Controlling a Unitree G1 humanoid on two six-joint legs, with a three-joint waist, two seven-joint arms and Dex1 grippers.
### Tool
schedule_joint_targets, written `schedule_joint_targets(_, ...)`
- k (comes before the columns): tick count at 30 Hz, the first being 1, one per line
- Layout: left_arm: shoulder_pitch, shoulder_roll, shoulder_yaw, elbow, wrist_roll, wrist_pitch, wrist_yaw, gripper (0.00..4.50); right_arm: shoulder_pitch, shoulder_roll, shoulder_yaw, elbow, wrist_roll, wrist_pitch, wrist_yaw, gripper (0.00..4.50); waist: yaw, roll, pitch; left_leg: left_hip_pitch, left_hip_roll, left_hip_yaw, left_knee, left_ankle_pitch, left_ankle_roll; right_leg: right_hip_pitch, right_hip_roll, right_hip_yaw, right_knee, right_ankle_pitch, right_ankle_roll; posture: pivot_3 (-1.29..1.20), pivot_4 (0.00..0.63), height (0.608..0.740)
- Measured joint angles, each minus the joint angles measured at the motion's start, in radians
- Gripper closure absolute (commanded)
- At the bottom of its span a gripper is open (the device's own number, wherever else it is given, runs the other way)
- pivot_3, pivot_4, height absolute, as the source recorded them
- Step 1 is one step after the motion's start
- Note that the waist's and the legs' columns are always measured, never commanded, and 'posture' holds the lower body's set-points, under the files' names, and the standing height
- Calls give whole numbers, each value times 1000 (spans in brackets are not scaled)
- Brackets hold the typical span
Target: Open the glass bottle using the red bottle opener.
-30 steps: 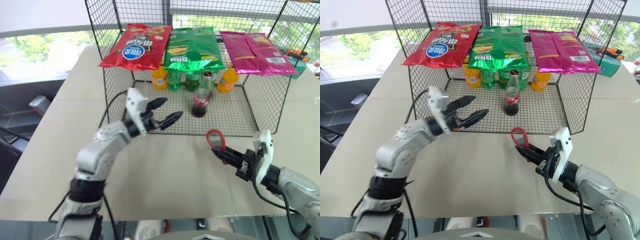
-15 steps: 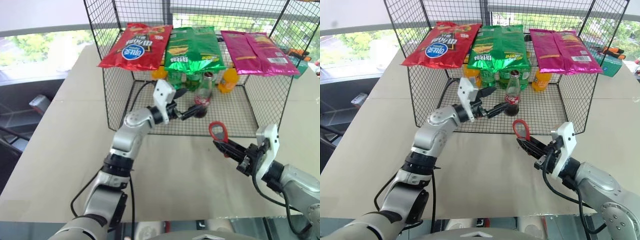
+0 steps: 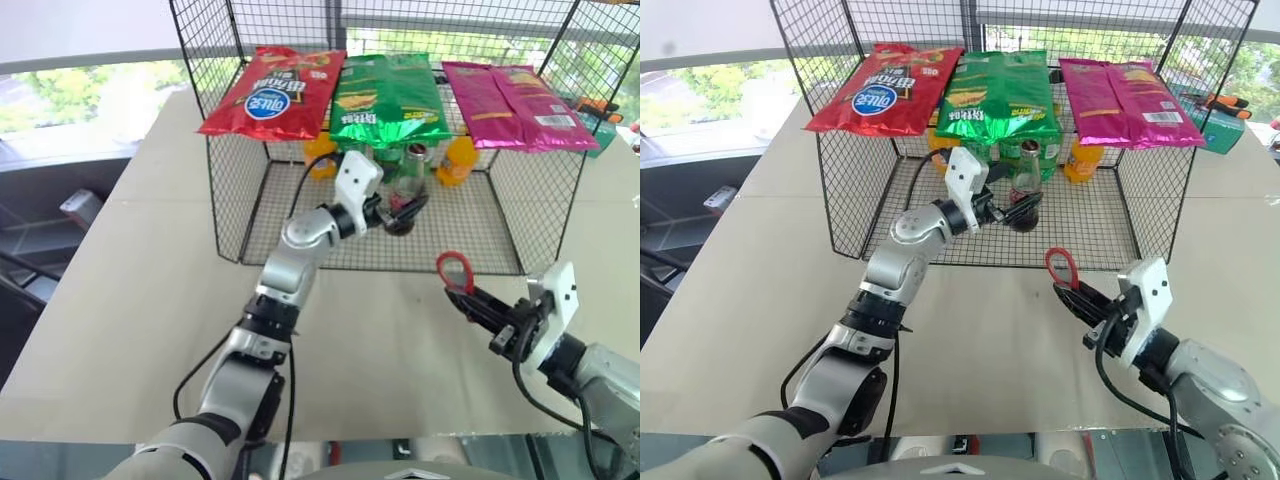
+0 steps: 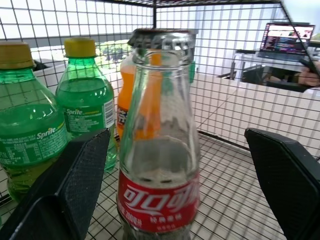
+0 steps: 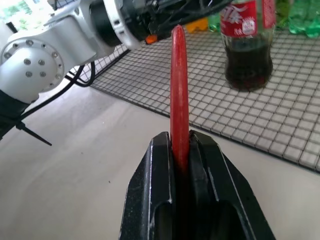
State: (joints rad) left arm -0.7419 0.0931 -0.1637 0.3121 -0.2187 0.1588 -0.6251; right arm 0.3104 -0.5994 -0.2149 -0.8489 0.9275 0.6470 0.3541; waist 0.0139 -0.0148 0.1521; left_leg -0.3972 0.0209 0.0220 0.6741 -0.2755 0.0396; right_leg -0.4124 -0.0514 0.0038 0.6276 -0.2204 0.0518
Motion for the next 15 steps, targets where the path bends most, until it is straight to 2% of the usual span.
schedule_joint_targets(4, -78, -32, 5, 103, 19, -31, 11, 47, 31, 0, -1, -4, -21, -27, 18, 4500, 1, 0, 0, 0, 0, 0, 0, 0, 0, 0, 0, 0, 0, 0, 0, 0, 150, 740)
schedule_joint_targets(6, -98, -40, 7, 139, 28, -39, 15, 434, 40, 0, -3, -3, -25, -34, 32, 4500, 1, 0, 0, 0, 0, 0, 0, 0, 0, 0, 0, 0, 0, 0, 0, 0, 150, 740)
schedule_joint_targets(7, -112, -51, 8, 170, 28, -38, 12, 688, 49, -1, -9, 1, -31, -43, 42, 4500, 1, 0, 0, 0, 0, 0, 0, 0, 0, 0, 0, 0, 0, 0, 0, 0, 150, 740)
schedule_joint_targets(10, -118, -63, 13, 190, 21, -32, -6, 2013, 65, -2, -31, 3, -41, -59, 61, 4500, 0, 0, 0, 0, 0, 0, 0, 0, 0, 0, 0, 0, 0, 0, 0, 0, 150, 740)
schedule_joint_targets(11, -118, -65, 17, 190, 19, -30, -11, 2277, 70, -2, -34, 4, -44, -65, 68, 4500, 0, 0, 0, 0, 0, 0, 0, 0, 0, 0, 0, 0, 0, 0, 0, 0, 150, 740)
schedule_joint_targets(15, -107, -57, 19, 176, 19, -30, -28, 2232, 95, 5, -34, 4, -61, -75, 78, 4500, 0, 0, 0, 0, 0, 0, 0, 0, 0, 0, 0, 0, 0, 0, 0, 0, 150, 740)
